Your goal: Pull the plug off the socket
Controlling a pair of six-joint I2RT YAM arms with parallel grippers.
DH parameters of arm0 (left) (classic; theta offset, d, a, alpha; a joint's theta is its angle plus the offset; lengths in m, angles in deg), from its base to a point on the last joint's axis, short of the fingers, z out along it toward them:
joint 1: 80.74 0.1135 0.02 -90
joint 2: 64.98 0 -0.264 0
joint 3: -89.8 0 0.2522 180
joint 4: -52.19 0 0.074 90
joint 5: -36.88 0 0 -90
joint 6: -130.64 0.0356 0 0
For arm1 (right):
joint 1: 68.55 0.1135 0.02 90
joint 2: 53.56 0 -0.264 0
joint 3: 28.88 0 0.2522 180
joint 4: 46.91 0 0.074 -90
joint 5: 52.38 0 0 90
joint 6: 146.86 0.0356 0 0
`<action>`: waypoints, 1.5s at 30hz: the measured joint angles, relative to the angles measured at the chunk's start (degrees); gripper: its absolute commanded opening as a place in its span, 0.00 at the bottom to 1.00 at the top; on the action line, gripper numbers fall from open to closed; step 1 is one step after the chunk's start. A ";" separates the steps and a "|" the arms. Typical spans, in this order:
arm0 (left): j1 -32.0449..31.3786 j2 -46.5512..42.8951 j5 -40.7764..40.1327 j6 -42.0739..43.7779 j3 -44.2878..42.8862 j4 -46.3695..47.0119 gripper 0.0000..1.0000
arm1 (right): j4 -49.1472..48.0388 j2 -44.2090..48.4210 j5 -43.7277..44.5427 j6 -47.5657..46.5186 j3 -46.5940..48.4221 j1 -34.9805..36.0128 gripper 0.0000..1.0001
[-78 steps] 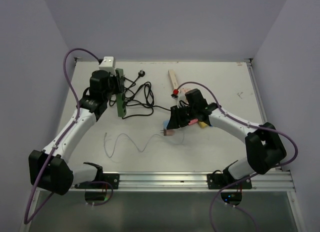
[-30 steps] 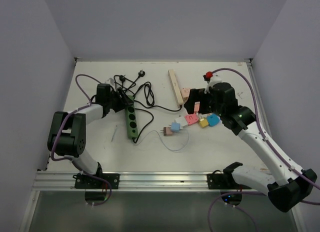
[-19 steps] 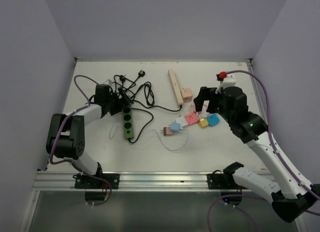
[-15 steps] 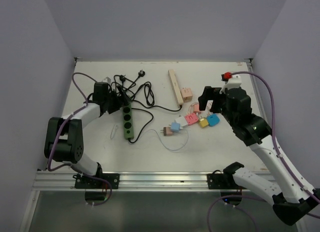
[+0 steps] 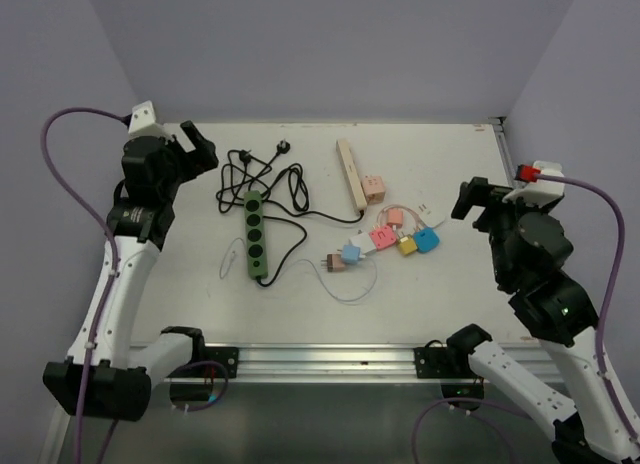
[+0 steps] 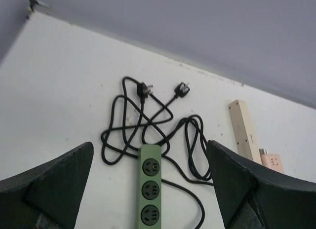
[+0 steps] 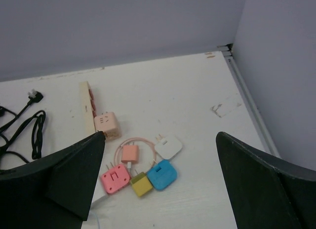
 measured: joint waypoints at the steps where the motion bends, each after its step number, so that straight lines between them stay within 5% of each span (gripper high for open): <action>1: 0.00 -2.47 -1.60 0.94 -0.94 -0.55 1.00 | -0.42 1.16 1.22 -1.01 0.00 0.00 0.99; 8: 0.00 -13.75 -10.84 5.60 -7.48 -6.27 1.00 | -4.31 7.26 7.30 -6.23 -0.13 0.00 0.99; 21: -2.75 -21.73 -22.25 9.14 -15.78 -16.85 1.00 | -6.45 11.63 8.17 -10.25 -1.07 0.00 0.99; 45: -3.76 -27.21 -25.83 9.53 -10.03 -19.58 1.00 | -5.64 14.23 5.49 -9.99 -2.91 0.00 0.99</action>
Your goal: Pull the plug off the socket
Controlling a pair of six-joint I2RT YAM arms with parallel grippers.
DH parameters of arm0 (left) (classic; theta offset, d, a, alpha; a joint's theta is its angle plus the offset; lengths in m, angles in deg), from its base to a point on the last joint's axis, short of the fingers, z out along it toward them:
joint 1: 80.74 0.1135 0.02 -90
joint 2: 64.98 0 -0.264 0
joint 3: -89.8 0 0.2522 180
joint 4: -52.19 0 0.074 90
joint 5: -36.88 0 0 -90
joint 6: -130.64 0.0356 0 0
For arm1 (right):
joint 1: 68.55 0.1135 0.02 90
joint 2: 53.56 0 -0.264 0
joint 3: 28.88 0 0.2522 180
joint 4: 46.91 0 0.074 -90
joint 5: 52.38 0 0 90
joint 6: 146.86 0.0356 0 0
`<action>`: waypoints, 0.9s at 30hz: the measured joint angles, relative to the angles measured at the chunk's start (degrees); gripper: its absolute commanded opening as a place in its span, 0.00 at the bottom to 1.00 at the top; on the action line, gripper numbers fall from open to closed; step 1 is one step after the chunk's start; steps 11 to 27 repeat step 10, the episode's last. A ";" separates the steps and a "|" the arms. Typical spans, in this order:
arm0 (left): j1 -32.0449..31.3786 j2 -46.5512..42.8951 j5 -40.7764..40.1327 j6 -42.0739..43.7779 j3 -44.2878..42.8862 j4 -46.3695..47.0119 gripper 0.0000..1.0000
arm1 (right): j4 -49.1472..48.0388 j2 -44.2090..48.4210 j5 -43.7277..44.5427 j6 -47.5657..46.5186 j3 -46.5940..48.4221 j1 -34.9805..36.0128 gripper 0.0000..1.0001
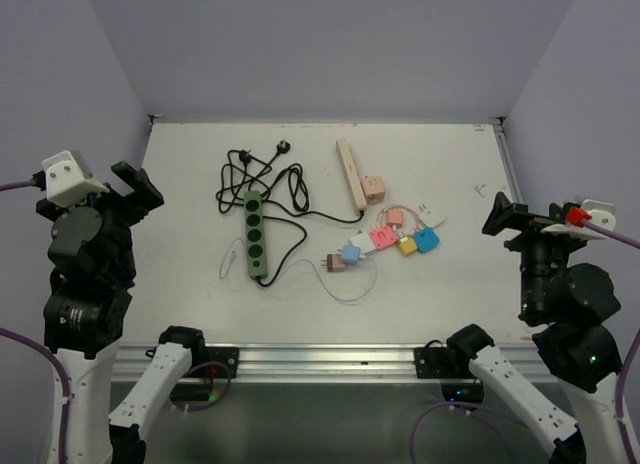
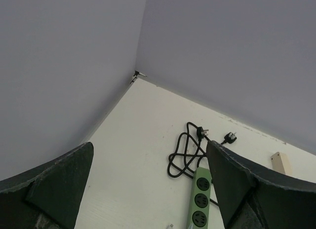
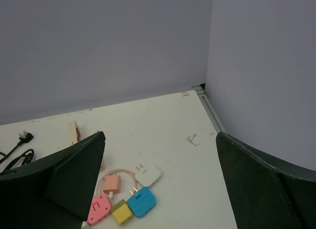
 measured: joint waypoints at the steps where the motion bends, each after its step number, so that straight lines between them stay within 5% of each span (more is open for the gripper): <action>1: 0.00 0.00 0.02 -0.02 0.24 0.04 1.00 | 0.02 0.02 -0.13 0.00 -0.02 0.00 0.99; 27: 0.00 -0.26 0.92 -0.02 2.80 0.11 1.00 | 0.07 0.35 -0.72 0.66 -1.20 0.00 0.99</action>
